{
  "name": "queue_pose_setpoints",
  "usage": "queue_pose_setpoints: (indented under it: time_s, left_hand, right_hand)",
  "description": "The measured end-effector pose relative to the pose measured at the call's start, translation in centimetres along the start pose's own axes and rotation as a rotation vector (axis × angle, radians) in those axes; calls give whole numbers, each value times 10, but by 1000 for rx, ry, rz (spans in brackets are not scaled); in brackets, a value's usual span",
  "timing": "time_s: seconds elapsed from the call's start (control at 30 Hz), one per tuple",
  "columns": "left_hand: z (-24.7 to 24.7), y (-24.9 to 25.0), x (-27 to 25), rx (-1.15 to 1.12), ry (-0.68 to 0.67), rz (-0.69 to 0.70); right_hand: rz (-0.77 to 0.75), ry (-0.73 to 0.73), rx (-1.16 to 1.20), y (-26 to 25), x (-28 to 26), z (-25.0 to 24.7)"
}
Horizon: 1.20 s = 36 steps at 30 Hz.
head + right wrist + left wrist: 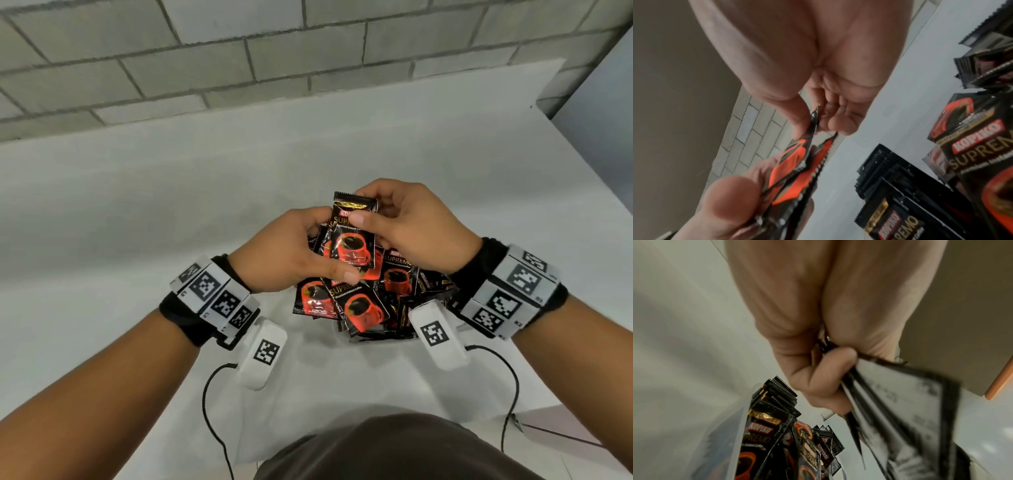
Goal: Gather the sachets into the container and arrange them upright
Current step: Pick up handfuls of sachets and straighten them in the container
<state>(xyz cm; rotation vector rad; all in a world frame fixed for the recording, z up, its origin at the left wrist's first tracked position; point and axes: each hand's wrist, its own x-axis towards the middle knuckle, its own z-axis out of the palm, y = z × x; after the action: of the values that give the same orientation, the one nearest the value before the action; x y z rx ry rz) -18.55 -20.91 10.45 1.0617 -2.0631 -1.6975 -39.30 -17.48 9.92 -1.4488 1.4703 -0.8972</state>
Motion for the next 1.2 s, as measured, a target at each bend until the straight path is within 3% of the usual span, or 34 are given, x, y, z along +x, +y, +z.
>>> queue_pose_setpoints:
  time_s: [0.1,0.2,0.33,0.47,0.67,0.9,1.2]
  left_hand:
    - [-4,-1,0,54,22,-22]
    - [-8,-4,0,168,32,-33]
    - [-12,-6,-1,156,51,-37]
    - [-15,-5,-2,166,31,-34]
    - [-16,-1,1,213,-27,-39]
    - [-56,-5,-7,458,164,-94]
    - [-58,-10,-19,520,-2,-176]
  right_hand:
    - [4,-16,-92,0,0,-8]
    - [21,59,-97,1,3,-16]
    - [57,152,138,-2,5,-27]
    - [20,88,228,-6,1,-37]
    - [10,-151,-72,-15,-8,-33]
    - [65,-154,-239,-6,-5,-29]
    - [-158,-279,-618,21,-1,22]
